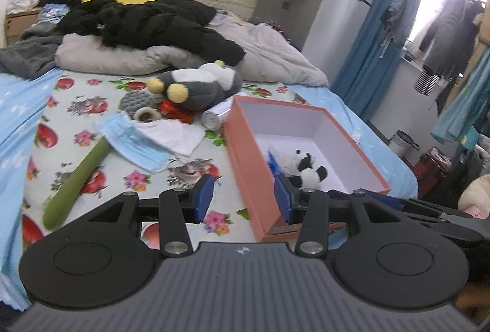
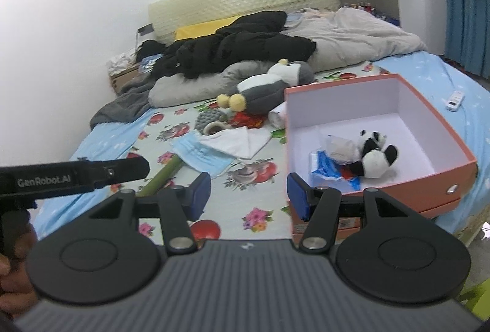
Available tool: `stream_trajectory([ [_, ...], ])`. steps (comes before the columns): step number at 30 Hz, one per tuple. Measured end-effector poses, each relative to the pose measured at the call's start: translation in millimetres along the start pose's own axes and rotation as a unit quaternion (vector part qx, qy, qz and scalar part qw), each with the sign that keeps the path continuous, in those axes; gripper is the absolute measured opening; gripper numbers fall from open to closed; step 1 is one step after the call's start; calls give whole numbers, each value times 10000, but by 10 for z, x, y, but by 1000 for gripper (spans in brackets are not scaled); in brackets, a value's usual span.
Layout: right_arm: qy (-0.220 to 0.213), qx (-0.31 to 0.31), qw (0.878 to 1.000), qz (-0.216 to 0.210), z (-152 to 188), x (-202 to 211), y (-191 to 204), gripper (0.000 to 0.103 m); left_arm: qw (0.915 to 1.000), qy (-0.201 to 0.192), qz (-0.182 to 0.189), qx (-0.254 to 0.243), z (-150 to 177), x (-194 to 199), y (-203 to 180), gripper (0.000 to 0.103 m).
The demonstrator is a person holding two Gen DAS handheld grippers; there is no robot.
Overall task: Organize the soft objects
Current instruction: 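Move both grippers back toward the blue face mask and white towel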
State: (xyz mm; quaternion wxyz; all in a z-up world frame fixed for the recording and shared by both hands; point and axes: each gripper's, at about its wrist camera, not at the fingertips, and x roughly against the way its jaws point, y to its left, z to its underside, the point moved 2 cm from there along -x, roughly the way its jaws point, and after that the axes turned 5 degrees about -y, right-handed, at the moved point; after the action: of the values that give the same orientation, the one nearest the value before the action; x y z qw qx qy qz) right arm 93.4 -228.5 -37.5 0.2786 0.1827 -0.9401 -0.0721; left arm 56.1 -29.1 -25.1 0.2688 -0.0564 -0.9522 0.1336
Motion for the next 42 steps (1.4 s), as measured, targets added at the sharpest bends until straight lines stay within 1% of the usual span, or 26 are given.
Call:
stream_trajectory([
  [7,137,280,9989,-353,62,-33,279,58,9992,52,-328,200,127,150,273,50],
  [12,273,344,9978,-487,119,-89,430,58,9980,44,-535,330,233,247,484,50],
  [16,450,384,9966,-568,223,-172,495,58,9955,90,-907,258,354,218,626,50],
  [20,683,422,9948,-623,314,-327,516,58,9938,268,-941,521,445,84,821,52],
  [21,723,436,9945,-614,327,-380,521,58,9934,285,-978,535,447,33,857,55],
  [25,868,468,9929,-657,325,-658,504,58,9919,354,-1069,592,426,-235,1030,55],
  [27,872,507,9926,-673,291,-820,498,58,9914,380,-1086,617,399,-391,1110,55],
  [35,906,511,9926,-624,118,-1595,471,58,9875,557,-1148,924,320,-1151,1536,55],
  [42,1159,388,9915,-456,-4,-2320,388,58,9821,770,-1131,1293,285,-1778,1871,55],
])
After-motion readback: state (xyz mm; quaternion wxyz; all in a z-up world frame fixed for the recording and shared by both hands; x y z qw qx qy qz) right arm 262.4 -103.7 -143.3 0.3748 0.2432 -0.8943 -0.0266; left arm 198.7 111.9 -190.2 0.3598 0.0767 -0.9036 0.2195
